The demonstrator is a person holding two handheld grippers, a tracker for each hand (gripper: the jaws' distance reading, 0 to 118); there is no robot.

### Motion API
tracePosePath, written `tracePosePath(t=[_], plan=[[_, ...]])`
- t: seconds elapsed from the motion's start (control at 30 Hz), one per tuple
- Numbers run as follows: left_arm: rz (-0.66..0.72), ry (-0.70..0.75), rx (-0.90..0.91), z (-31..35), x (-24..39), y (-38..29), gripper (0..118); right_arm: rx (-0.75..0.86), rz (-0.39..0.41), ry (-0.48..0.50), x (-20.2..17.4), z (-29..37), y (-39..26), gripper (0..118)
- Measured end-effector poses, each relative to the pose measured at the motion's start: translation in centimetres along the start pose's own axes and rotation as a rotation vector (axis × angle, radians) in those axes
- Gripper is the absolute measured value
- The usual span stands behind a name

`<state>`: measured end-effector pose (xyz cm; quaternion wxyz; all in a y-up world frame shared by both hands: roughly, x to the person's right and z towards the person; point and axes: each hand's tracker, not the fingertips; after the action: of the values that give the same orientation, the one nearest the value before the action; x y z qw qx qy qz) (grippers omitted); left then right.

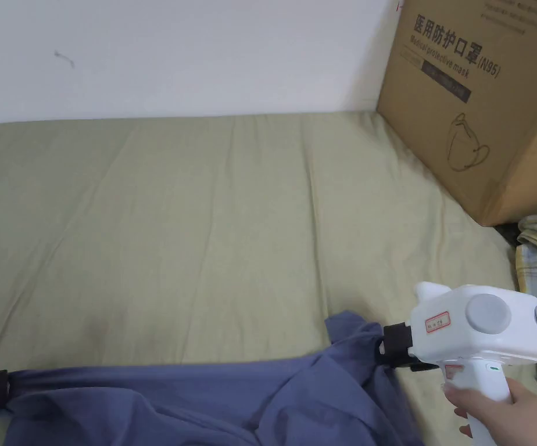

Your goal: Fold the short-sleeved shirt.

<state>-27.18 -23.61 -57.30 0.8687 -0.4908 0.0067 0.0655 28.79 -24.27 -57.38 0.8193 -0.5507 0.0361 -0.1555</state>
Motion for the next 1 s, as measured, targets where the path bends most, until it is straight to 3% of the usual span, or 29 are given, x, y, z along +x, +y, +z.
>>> tracePosePath(t=[0.03, 0.13, 0.3, 0.43, 0.53, 0.73, 1.0], plan=[[0.003, -0.001, -0.001, 0.1, -0.1, -0.1, 4, -0.016, -0.001, 0.026, 0.2, -0.1, -0.2, 4], [0.013, -0.023, 0.012, 1.1, -0.3, -0.3, 4, 0.011, 0.038, 0.016, 0.4, 0.5, -0.8, 3], [0.024, -0.067, 0.063, 5.1, -1.0, 0.1, 4, 0.127, -0.046, 0.122, 1.4, 5.7, -0.9, 3], [-0.018, -0.07, 0.157, 10.6, -0.8, 1.0, 4, 0.237, 0.015, 0.099, 1.0, 11.8, -1.0, 2], [-0.033, -0.108, 0.23, 15.4, -0.7, 1.7, 4, 0.309, 0.044, 0.158, 0.5, 16.7, -1.2, 1], [-0.09, -0.09, 0.369, 24.7, -0.4, 3.8, 3, 0.434, 0.099, 0.186, -2.0, 26.2, -1.1, 1], [-0.112, -0.07, 0.497, 33.2, 0.3, 9.5, 3, 0.609, 0.17, 0.177, -6.9, 36.6, 4.4, 1]])
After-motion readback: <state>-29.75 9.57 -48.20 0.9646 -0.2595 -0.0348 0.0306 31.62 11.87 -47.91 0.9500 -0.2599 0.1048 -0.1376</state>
